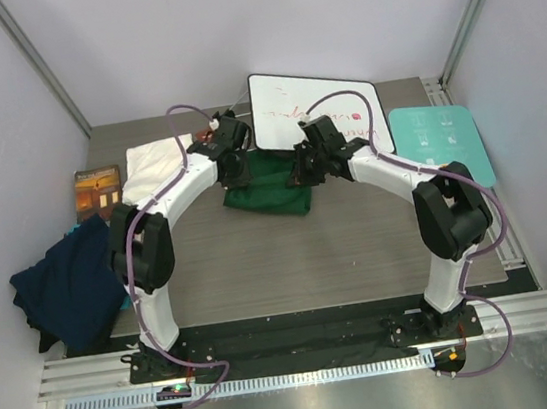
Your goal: Fold and stack the t-shirts
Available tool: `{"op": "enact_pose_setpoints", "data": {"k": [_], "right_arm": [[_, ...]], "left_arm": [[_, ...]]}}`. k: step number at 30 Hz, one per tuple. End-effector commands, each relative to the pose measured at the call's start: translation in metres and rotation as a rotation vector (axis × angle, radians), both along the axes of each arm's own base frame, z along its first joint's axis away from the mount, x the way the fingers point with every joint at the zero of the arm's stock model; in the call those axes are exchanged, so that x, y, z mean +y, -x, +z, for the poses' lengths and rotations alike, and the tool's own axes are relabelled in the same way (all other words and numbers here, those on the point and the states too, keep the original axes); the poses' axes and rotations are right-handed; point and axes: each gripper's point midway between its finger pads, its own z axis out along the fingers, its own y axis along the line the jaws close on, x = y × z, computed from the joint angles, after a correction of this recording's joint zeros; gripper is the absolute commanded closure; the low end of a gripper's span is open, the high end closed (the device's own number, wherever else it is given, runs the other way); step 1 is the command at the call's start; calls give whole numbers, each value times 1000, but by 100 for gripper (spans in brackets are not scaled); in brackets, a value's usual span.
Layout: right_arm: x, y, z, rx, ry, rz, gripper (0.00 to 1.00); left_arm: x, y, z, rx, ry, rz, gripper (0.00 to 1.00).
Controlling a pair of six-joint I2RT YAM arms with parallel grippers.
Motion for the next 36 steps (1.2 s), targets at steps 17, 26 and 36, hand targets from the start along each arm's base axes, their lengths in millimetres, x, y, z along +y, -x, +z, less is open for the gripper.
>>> {"op": "enact_pose_setpoints", "data": {"k": [17,26,36], "right_arm": [[-6,-87,-19,-124,88,-150,91],[-14,-103,-11,-174,123,-211,67],[-54,-76,21,-258,190,-265,63]], "left_arm": [[-16,-95,2,-71,28,-26,97],[-8,-110,-15,-79,36,19,53],[33,-113,22,-190,-70,127,39]]}}
